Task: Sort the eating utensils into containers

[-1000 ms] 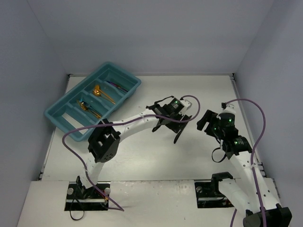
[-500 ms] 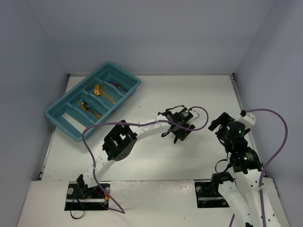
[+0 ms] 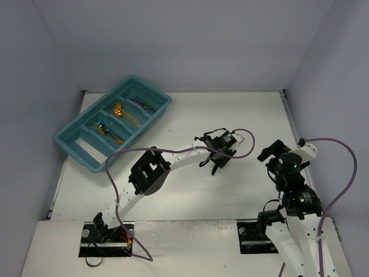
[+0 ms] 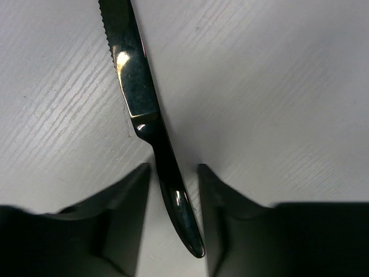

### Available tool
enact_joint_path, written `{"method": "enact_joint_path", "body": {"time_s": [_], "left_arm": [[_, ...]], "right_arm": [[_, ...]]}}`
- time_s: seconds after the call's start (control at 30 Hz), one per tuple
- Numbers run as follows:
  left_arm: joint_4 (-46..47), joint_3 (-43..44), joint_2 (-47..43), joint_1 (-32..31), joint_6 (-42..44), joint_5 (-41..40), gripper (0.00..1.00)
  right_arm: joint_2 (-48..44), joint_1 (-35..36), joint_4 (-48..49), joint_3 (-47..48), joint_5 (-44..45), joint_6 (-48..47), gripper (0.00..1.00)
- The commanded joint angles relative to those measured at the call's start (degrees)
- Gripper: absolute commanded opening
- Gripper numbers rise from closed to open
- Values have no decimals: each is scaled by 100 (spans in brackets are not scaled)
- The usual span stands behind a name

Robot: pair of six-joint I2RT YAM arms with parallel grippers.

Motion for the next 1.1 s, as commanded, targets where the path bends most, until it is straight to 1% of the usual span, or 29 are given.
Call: {"method": "enact_joint_path", "body": {"time_s": [0.0, 0.07, 0.13, 0.23, 0.33, 0.4, 0.57, 0.63, 0.77, 0.83, 0.97, 1.07], "left_arm": [[-47, 71, 23, 46, -204, 50, 19], [-36, -99, -17, 37, -241, 51, 4], [-28, -229, -111, 48, -232, -20, 0], [-28, -419, -307, 86, -202, -182, 0], [-10, -641, -655, 316, -347, -237, 0], [8, -941, -972, 520, -522, -246, 0], [615, -1677, -1971, 1163, -863, 40, 0], [726, -1862, -2335, 1376, -951, 122, 0], [892, -1916, -2987, 1854, -1196, -14, 0], [1041, -1925, -3184, 2280, -1473, -101, 0], [1244, -1721, -3250, 3038, -2230, -380, 0], [1439, -1502, -3116, 3463, -2753, -724, 0]], "right_arm": [[85, -5, 150, 251, 293, 105, 81], [69, -14, 149, 251, 311, 104, 81], [63, -11, 149, 243, 300, 99, 81], [83, -5, 149, 239, 286, 96, 82], [92, -5, 149, 243, 257, 96, 82], [87, -5, 157, 243, 233, 96, 82], [186, -8, 157, 225, 168, 113, 85], [209, -5, 166, 225, 154, 122, 85], [294, -9, 180, 216, 157, 91, 85], [369, -6, 193, 216, 134, 77, 86], [424, -5, 208, 204, 110, 42, 86], [447, -5, 220, 199, 118, 15, 86]]}}
